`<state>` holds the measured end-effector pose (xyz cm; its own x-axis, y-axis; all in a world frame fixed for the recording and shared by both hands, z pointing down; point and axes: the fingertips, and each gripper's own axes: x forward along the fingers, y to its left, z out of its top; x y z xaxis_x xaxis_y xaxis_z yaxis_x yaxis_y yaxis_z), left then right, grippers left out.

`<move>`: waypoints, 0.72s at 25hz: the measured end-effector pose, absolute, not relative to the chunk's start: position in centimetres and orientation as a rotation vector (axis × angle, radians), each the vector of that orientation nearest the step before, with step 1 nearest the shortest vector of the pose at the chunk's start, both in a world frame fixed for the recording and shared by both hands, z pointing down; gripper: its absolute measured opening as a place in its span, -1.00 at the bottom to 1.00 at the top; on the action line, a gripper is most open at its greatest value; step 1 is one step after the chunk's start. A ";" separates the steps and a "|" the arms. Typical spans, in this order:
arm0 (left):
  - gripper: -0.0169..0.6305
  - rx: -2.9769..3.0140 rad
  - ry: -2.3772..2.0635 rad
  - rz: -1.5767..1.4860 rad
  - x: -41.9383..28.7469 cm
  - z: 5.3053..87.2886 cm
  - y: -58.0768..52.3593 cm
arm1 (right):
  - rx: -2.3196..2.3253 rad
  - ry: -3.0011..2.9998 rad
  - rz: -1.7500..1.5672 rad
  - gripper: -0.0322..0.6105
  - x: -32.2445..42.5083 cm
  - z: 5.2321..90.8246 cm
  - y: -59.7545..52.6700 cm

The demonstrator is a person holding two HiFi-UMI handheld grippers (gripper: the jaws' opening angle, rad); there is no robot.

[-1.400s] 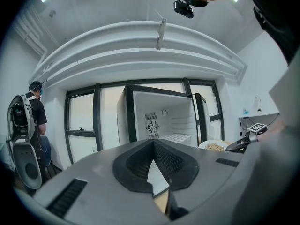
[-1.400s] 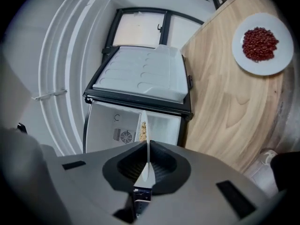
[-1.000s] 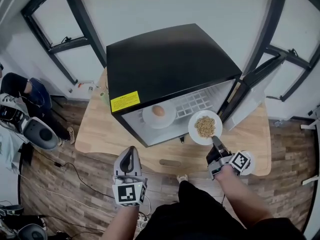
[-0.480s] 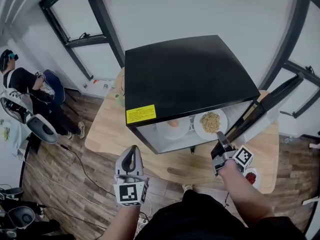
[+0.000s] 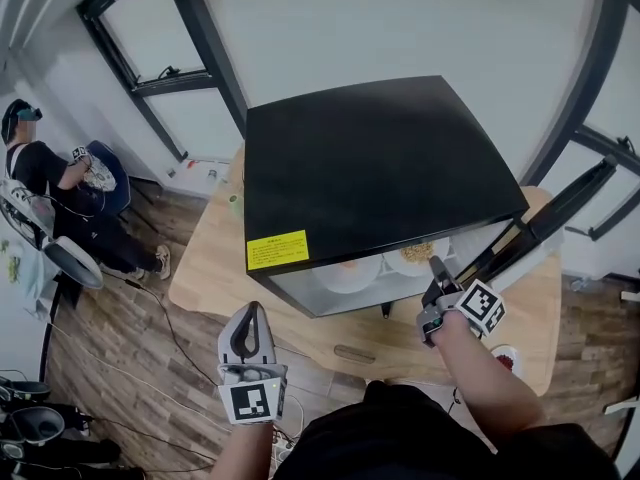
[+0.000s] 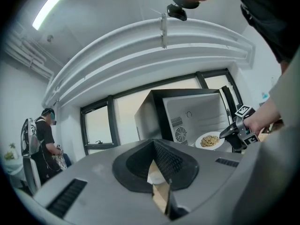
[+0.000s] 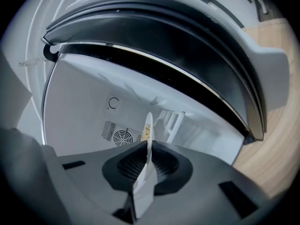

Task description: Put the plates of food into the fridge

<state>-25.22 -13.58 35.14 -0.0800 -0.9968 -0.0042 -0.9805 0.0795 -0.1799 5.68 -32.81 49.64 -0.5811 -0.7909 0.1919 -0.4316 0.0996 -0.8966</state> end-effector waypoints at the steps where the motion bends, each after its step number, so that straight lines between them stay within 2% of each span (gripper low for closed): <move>1: -0.93 -2.047 2.208 -0.205 -25.1 35.3 -13.7 | -1.228 2.071 -1.453 -0.79 5.7 49.6 -33.0; 7: -0.93 -2.045 2.153 -0.271 -24.2 35.9 -14.5 | -1.389 2.174 -1.351 -0.66 5.9 49.5 -33.7; 11: -0.93 -2.070 2.133 -0.265 -23.3 36.1 -15.0 | -1.433 2.209 -1.335 -0.40 6.1 49.3 -33.5; 14: -0.93 -2.082 2.127 -0.246 -22.9 35.9 -15.1 | -1.442 2.239 -1.338 -0.29 5.7 49.1 -33.4; 17: -0.93 -2.080 2.124 -0.236 -22.9 35.6 -15.1 | -1.525 2.283 -1.301 -0.02 5.9 48.9 -33.1; 18: -0.93 -2.078 2.129 -0.230 -23.1 35.5 -15.0 | -1.550 2.292 -1.289 -0.02 6.0 49.0 -32.9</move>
<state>-23.06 -15.01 35.47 -0.0237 -0.9997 -0.0053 -0.9754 0.0243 -0.2189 6.02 -32.93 48.96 -0.4814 -0.7990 0.3605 -0.7231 0.1296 -0.6785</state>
